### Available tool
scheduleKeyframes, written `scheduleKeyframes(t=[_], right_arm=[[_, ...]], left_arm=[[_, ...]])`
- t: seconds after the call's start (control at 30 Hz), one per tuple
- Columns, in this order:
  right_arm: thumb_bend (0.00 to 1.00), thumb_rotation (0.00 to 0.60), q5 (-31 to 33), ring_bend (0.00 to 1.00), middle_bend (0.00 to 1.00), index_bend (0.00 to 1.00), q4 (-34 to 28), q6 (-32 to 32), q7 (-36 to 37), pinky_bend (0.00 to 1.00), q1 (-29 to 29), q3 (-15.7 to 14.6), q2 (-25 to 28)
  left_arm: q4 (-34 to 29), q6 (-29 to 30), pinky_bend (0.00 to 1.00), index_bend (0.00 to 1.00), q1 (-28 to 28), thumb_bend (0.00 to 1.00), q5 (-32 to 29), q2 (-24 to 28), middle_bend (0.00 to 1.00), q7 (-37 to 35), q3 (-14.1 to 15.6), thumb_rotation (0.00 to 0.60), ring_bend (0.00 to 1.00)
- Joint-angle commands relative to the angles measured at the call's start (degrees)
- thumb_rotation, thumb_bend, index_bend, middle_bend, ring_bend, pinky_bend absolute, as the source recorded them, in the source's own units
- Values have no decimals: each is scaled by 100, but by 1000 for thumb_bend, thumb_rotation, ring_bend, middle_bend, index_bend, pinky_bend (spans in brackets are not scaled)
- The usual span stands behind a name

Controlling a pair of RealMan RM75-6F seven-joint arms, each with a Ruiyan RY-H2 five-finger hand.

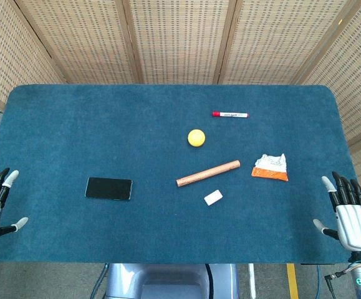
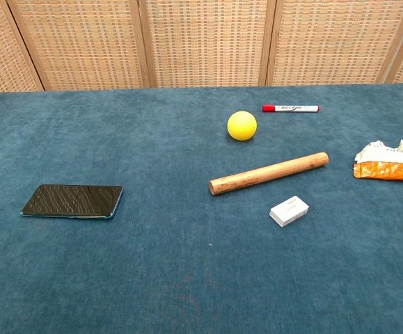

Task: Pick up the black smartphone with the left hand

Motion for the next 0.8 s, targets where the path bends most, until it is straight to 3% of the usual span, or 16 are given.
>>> scheduleKeyframes(t=[0.03,0.47,0.67,0.8], right_arm=[[0,600,-12,0,0,0,20,37,18,0,-13,9,-16],[0,600,-22,0,0,0,58,-42,87,0,15,-12,-48],[0,600,45,0,0,0,197,-196,128,0,69,-18,-93],[0,600,77,0,0,0,237,-203,184,0,74,1,-111]], left_arm=[[-6,9,0,0,5,0,-1,-8,0,22,-1,600,0],[238,-195,0,0,-182,2,203,-185,0,-178,12,600,0],[739,-1065,0,0,-741,231,352,-593,0,-785,53,600,0],[1119,-1390,0,0,-1053,335,445,-1004,0,-708,9,600,0]])
